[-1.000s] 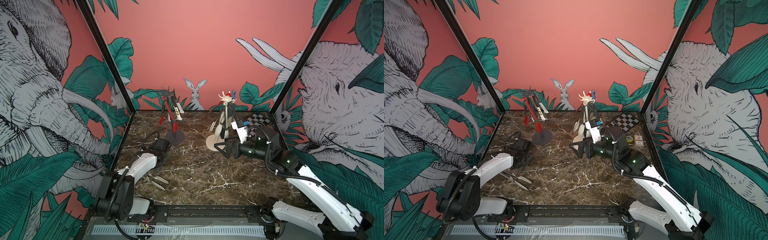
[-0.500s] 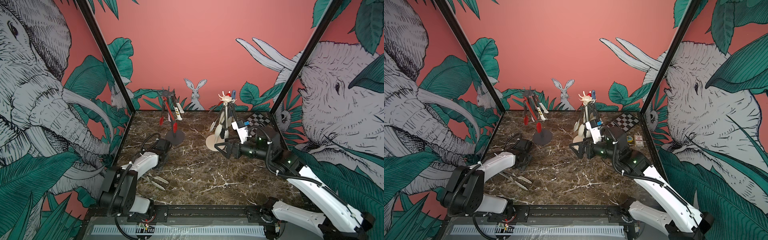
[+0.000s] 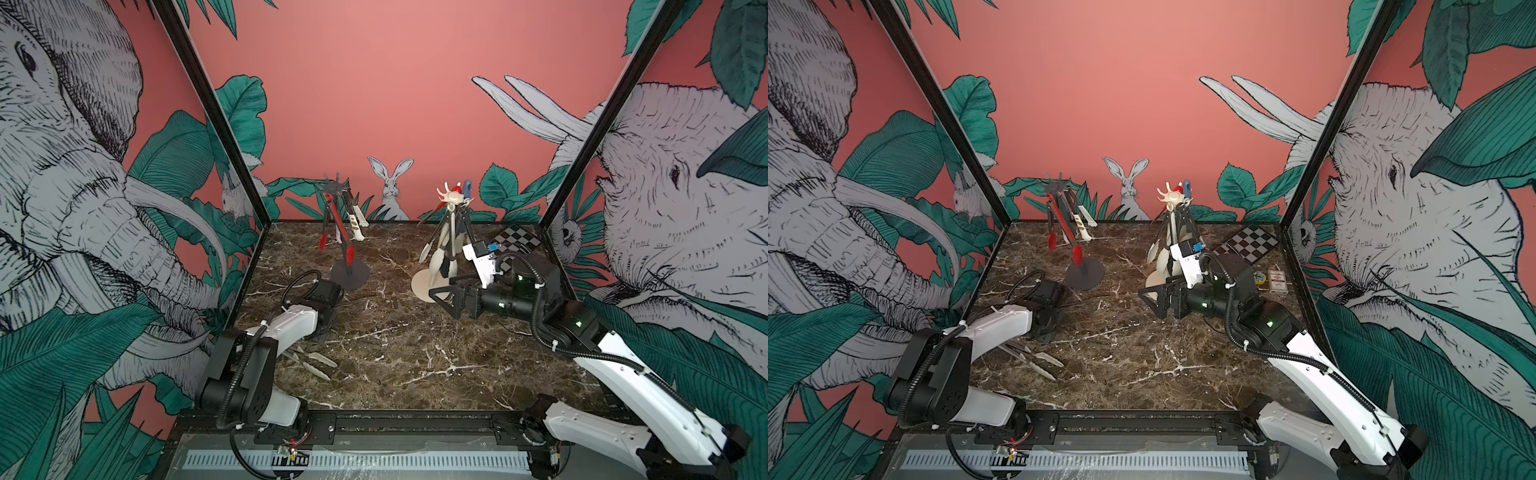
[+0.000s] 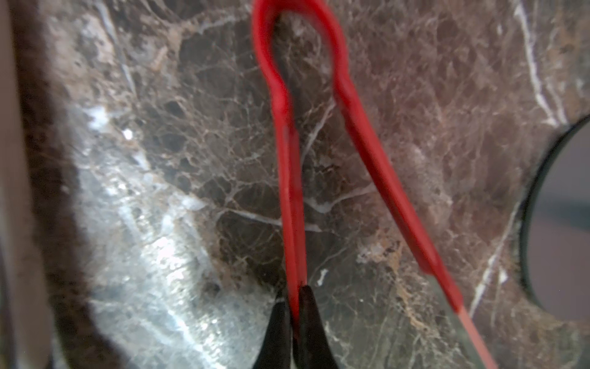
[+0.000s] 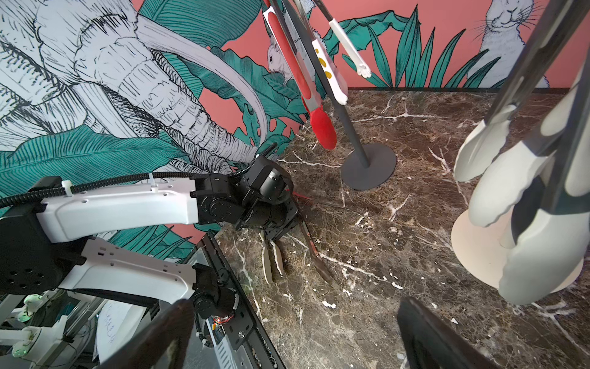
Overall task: Hang food tongs on kitchen utensil racks
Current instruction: Pick up the food tongs from the center of the board.
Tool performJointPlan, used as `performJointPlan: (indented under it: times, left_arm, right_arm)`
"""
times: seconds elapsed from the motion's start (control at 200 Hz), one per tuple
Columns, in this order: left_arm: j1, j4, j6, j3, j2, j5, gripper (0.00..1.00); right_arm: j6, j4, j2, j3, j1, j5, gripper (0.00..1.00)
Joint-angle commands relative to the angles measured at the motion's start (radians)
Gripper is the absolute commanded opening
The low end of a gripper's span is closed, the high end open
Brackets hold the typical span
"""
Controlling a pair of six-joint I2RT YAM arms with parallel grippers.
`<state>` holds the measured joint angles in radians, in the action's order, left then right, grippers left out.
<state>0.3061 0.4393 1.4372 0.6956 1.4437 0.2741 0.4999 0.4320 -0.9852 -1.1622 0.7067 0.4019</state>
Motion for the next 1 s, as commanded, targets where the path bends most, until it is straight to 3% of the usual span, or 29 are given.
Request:
performJointPlan:
  times: [0.0,0.31,0.52,0.855,0.995]
  left_arm:
    - [-0.001,0.030,-0.041,0.003,-0.016,0.026,0.00]
    - [-0.006,0.162,-0.203,0.137,-0.052,0.093,0.00]
    - [-0.007,0.247,-0.379,0.229,-0.090,0.149,0.00]
    - [-0.025,0.324,-0.613,0.257,-0.246,0.228,0.00]
    - [-0.038,0.269,-0.758,0.244,-0.335,0.215,0.00]
  right_arm:
    - [-0.018,-0.015,0.011,-0.020,-0.003,0.006,0.99]
    - [-0.023,-0.019,0.006,-0.021,-0.006,0.007,0.99]
    - [-0.030,-0.015,0.008,-0.022,-0.009,0.004,0.99]
    - [-0.042,-0.015,-0.004,-0.036,-0.014,0.008,0.99]
    - [-0.048,-0.015,-0.010,-0.042,-0.017,0.008,0.99]
